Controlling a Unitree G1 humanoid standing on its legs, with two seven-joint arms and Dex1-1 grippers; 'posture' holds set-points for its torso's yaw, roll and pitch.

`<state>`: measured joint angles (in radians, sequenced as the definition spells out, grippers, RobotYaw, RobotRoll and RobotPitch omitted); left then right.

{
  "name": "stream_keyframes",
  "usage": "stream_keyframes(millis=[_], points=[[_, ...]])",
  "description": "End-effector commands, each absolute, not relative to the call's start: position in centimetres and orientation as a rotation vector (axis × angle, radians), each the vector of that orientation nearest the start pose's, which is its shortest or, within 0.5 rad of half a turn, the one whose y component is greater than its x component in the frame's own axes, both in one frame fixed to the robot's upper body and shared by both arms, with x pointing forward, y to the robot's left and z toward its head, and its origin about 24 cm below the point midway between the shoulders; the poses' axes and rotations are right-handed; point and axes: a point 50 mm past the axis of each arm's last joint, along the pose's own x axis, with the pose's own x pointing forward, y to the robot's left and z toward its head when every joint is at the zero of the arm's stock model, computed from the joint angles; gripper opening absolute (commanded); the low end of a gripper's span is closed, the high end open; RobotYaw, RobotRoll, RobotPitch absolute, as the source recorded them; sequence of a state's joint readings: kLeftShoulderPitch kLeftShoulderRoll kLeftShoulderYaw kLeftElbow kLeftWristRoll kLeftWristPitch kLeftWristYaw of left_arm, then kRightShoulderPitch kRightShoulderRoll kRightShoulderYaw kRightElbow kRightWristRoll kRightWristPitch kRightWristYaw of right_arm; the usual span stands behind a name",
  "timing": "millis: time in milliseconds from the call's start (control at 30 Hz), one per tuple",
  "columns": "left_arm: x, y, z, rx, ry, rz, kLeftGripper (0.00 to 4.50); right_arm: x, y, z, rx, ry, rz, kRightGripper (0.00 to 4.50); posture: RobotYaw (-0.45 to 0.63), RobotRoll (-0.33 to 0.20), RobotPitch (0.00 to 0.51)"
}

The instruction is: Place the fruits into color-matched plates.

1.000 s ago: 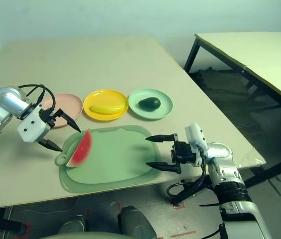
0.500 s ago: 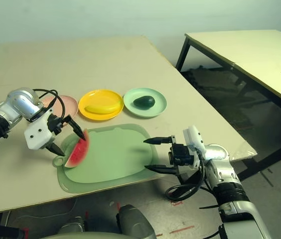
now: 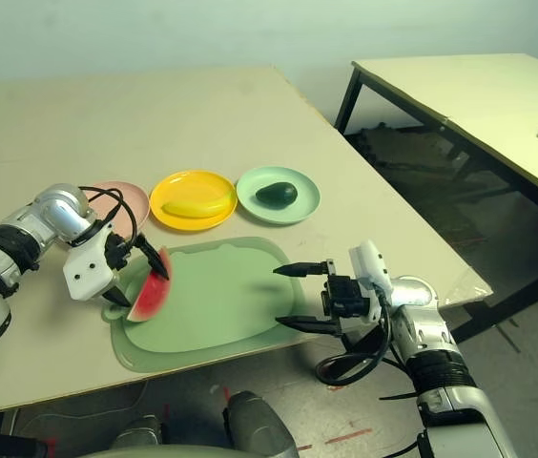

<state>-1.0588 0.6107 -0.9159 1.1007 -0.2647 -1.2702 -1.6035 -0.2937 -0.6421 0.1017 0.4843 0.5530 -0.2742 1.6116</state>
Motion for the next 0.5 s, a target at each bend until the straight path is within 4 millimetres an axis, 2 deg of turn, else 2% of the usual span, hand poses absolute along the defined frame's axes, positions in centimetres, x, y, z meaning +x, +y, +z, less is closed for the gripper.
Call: stream_keyframes(millis=[33,100,200,433,500], points=[[31.65,16.15,12.22,1.428,-0.12,-2.037,4.5,25.41,-23.14,7.25,-0.176,0.022,1.501,4.44,-0.3,0.0,0.009],[31.63,16.12,12.07,1.423,-0.112,-2.037,4.5,25.37,-23.09,7.16,-0.175,0.024,1.502,4.44,-0.3,0.0,0.009],[31.68,16.2,11.99,1.415,-0.092,-2.032,3.94,25.26,-23.12,7.04,-0.174,0.029,1.503,4.5,-0.3,0.0,0.011],[31.92,16.46,12.17,1.409,-0.054,-2.012,1.65,25.15,-23.09,6.91,-0.181,0.034,1.506,4.5,-0.3,0.0,0.011],[31.95,16.53,12.18,1.408,-0.045,-2.009,1.39,25.17,-23.06,6.9,-0.182,0.032,1.506,4.5,-0.3,0.0,0.011]])
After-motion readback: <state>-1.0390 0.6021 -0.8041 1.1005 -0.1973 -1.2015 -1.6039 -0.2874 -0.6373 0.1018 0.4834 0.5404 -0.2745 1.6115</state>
